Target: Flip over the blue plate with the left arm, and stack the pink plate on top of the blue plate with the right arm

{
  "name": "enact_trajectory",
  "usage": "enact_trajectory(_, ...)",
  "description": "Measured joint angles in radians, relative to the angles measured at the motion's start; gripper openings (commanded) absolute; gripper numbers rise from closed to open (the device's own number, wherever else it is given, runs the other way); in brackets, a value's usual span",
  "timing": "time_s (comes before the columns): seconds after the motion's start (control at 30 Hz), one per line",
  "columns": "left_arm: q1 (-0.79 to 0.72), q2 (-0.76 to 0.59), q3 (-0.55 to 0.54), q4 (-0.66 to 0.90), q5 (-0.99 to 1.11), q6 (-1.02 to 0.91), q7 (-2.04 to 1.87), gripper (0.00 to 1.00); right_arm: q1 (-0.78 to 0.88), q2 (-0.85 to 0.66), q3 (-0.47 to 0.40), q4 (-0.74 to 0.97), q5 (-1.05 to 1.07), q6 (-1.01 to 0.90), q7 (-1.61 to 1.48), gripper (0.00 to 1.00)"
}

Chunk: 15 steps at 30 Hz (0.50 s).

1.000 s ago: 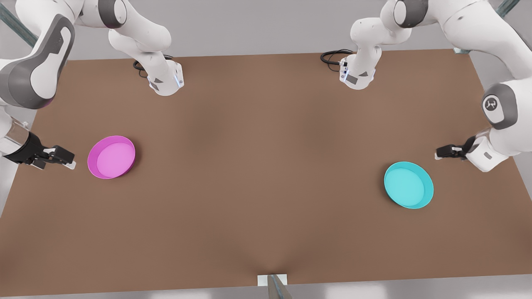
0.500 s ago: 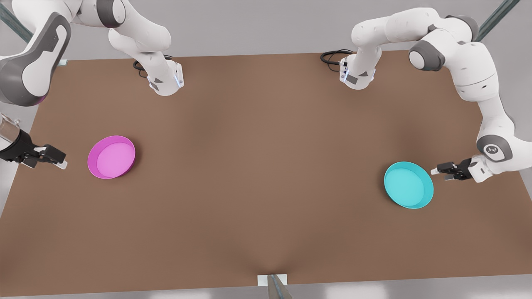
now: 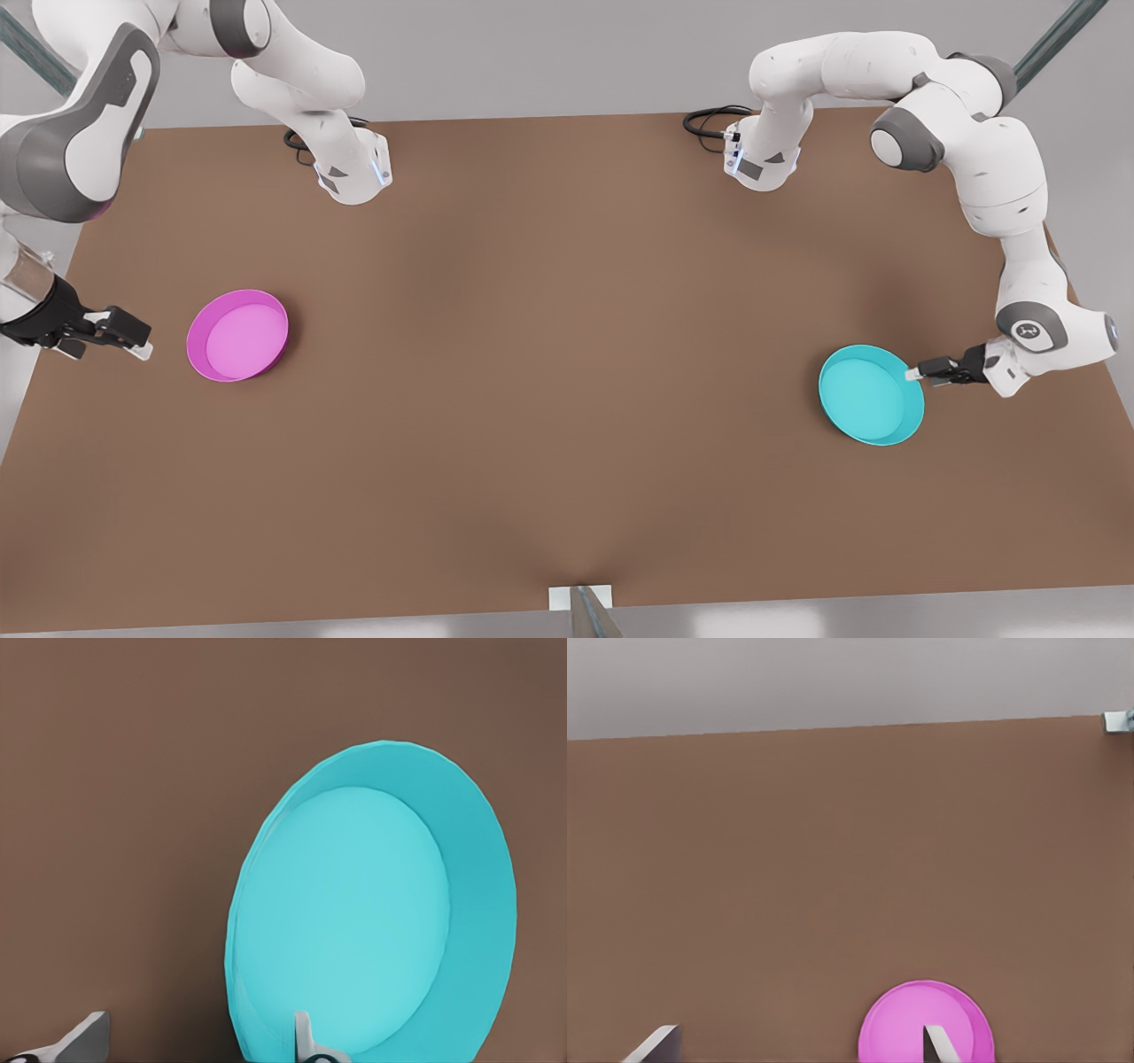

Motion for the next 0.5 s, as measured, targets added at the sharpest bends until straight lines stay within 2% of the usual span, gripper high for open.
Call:
enact_trajectory(0.23, -0.023, -0.006, -0.002, 0.000, -0.003, 0.018, -0.001, 0.99, 0.007, 0.004, 0.013, -0.003, -0.049, -0.029, 0.000, 1.00)
enact_trajectory(0.3, -0.030, -0.008, -0.002, 0.000, -0.002, 0.018, -0.001, 0.80, 0.031, 0.013, 0.015, -0.005, -0.050, -0.022, 0.001, 1.00)
enact_trajectory(0.33, -0.031, -0.008, -0.002, 0.000, -0.002, 0.018, -0.001, 0.65, 0.047, 0.014, 0.016, -0.005, -0.051, -0.021, 0.002, 1.00)
enact_trajectory(0.37, -0.035, -0.007, -0.002, 0.000, -0.002, 0.018, -0.002, 0.58, 0.037, 0.014, 0.015, -0.005, -0.051, -0.020, 0.001, 1.00)
enact_trajectory(0.43, -0.044, -0.005, -0.002, 0.000, -0.002, 0.026, -0.005, 0.51, 0.039, 0.014, 0.015, -0.005, -0.049, -0.020, 0.002, 1.00)
enact_trajectory(0.5, -0.044, -0.003, -0.002, 0.000, -0.002, 0.026, -0.005, 0.49, 0.037, 0.012, 0.014, -0.004, -0.051, -0.020, 0.001, 1.00)
